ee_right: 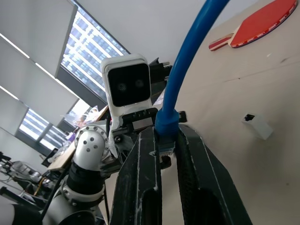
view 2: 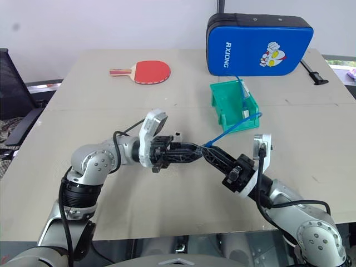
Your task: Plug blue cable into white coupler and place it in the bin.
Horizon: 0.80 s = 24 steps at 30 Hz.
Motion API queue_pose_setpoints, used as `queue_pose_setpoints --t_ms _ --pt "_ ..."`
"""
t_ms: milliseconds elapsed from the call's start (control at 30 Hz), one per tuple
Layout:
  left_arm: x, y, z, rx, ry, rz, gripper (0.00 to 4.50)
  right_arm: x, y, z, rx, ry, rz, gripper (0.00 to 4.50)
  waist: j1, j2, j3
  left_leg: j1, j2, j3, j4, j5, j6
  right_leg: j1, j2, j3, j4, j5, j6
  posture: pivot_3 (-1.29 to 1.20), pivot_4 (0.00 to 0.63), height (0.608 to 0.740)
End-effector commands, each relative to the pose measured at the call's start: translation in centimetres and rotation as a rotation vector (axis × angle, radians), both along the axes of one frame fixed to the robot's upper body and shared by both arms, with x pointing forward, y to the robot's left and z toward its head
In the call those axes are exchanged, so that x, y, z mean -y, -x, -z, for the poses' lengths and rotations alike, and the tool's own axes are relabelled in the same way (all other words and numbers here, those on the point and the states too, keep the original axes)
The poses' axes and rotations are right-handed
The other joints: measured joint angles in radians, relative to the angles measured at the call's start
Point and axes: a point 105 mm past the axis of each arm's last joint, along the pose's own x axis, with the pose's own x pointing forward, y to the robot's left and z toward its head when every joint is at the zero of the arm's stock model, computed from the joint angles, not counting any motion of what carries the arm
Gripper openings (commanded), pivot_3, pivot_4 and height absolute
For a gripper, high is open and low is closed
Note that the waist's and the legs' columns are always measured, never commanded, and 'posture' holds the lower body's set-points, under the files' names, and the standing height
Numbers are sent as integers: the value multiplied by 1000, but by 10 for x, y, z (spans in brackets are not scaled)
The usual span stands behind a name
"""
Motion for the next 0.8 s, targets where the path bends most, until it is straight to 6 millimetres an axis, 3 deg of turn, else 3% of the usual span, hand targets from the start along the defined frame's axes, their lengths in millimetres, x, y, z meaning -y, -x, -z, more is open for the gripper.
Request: queue_pose_setpoints --t_ms 33,167,300,500,667,800 --pt "-38 -42 -4 245 -62 -391 3226 6 -2 -3 24 -4 51 0 3 0 0 0 0 0 0 0 0 0 0 0 0 0 0 0 150 731" --pt "-74 -64 7 401 -216 -533 3226 10 -5 3 16 10 89 0 3 0 0 0 0 0 0 0 0 -1 0 -1 0 1 -1 0 150 731" --pt "-86 -77 18 459 -331 -518 3226 10 -7 9 9 26 92 0 6 0 0 -1 0 1 0 0 0 -1 0 -1 0 1 -1 0 150 731" --pt "-70 -72 25 371 -280 -458 3226 13 -10 14 18 75 105 0 3 -1 0 -4 -1 2 0 -1 2 -2 -3 -1 -3 2 -3 0 150 731" --pt "-63 -69 29 343 -245 -571 3226 15 -6 16 15 82 126 0 2 -1 0 -5 0 0 0 -1 2 -3 -3 -2 -2 4 1 0 150 731" --pt "-53 -71 44 364 -284 -688 3226 12 -3 19 10 94 129 0 4 -1 0 -5 0 -1 0 -1 2 -3 -3 -3 -2 4 1 0 150 731"
